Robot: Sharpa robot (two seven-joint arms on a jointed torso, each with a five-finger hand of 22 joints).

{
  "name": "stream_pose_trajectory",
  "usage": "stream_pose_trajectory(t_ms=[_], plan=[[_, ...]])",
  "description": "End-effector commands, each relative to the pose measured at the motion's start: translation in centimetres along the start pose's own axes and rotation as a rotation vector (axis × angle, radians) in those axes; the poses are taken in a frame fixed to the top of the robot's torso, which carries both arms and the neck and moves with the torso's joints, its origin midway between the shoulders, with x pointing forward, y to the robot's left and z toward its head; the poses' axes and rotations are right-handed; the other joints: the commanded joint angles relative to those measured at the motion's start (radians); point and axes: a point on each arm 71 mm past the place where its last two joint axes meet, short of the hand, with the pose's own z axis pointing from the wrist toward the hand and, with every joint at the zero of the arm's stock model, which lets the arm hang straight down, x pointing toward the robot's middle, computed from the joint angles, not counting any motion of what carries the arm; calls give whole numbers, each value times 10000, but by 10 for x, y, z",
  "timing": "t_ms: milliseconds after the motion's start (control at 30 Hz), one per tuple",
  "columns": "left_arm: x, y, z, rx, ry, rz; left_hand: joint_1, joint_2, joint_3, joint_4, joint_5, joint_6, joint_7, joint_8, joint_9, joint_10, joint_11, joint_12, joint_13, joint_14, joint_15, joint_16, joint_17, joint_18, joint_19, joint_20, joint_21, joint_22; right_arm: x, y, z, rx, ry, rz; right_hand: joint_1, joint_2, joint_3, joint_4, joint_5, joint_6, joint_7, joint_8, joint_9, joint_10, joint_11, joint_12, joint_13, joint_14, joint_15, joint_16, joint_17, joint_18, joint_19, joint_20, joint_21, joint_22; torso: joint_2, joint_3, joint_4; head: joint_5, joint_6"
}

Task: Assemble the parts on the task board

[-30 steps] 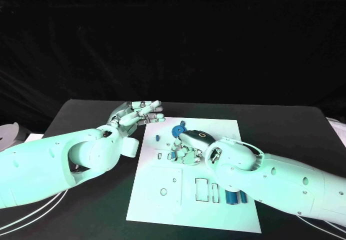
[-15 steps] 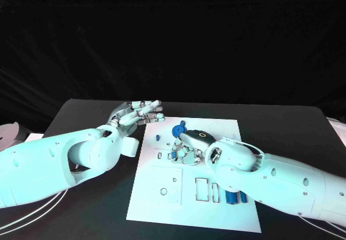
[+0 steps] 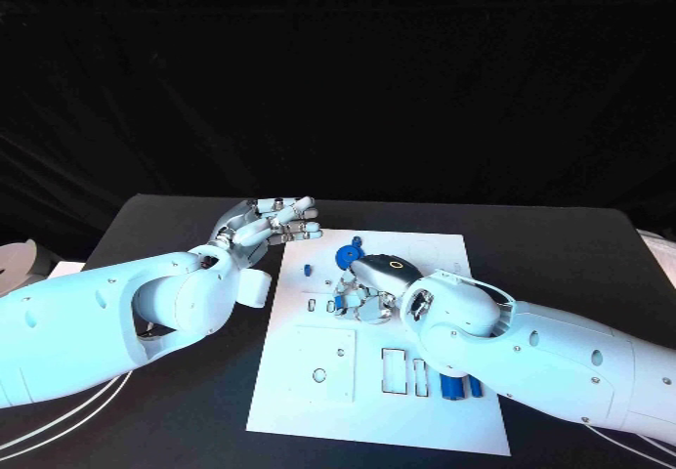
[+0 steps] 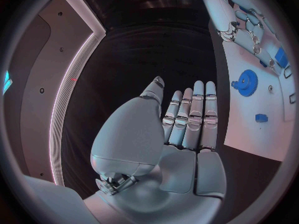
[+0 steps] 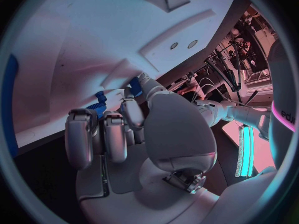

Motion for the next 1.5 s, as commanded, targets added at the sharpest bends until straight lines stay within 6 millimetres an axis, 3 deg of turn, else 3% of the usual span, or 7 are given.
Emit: stream_pose_trajectory(t_ms=[33,567,800,933,1000,1167,1500], plan=[[3,-1,0,76,208,-111,33,81,-11,-46,-35,68,14,-66,-1,-51,9,-42,-5,3,17,-53,15,123,16,54,-34,-13,7,-6,-1,407,304,-167,-149,-31,-106,15,44,-99,-3,-59,-3,-78,21,-68,-38,979,73,-42,2445,-90,150,84,-52,592,3,0,5,-10,4],[1,0,0,-2,219,-115,43,120,-5,-91,-35,114,-9,-74,2,-4,-10,-29,-1,62,1,-74,39,128,52,44,-36,-30,-6,5,-12,-657,-1458,538,-309,-413,-1311,846,-7,-399,53,-110,-46,-304,89,-358,-309,975,132,-56,2432,-56,86,142,-161,428,0,8,10,1,27],[-2,5,2,-665,410,782,52,215,82,-138,-24,692,-348,67,50,1274,-478,400,162,1652,-560,651,594,171,1135,-445,569,203,-23,5,-30,-2156,-1291,1676,76,-390,-3538,1738,-497,-1164,304,-187,-176,-359,318,-98,-204,1018,326,59,2604,-58,79,313,-179,430,-44,-5,-1,27,10],[-6,12,4,-1507,536,1647,-99,100,332,86,-19,1225,-744,171,82,2644,-1051,767,340,4108,-1294,2340,1784,142,2919,-1191,1850,813,-42,-6,-45,-2368,-1049,2583,388,-206,-3537,1712,-520,-1262,334,-189,-175,-415,347,-66,-193,966,351,-78,2411,-2,-53,341,-330,169,-142,-7,-32,71,-12],[-9,16,5,-2090,557,2148,-263,-132,417,240,-16,1370,-920,126,89,3391,-1376,1116,637,4492,-1600,7594,6654,81,3857,-1563,2856,1363,-53,-15,-53,-2207,-1129,3002,534,-95,-3489,1695,-514,-1289,344,-185,-172,-440,354,-60,-196,950,358,-118,2357,12,-90,351,-373,103,-217,-2,-60,108,-54],[-14,30,3,-4421,1406,3978,-1235,-299,174,947,-42,1632,-1200,392,375,3822,-1697,3215,2575,4607,-1689,12989,12311,-451,4974,-1921,7387,6336,-84,-49,-69,-1219,-1634,4152,1046,455,-3240,1513,16,-1147,288,-57,-134,-419,304,54,-163,943,324,-143,2329,14,-88,336,-385,102,-417,18,-115,182,-114],[-8,38,16,-7581,2440,9869,-2565,37,-971,1333,-233,1562,-1688,2967,2313,3094,-1913,10012,9236,4893,-2035,14284,14003,-1157,5789,-2027,11296,11729,-114,-107,-92,525,-2604,5278,1268,724,-3303,1323,672,-1103,254,-1,-133,-433,264,39,-228,900,284,-269,2171,34,-118,295,-448,3,-693,58,-135,353,-304]])
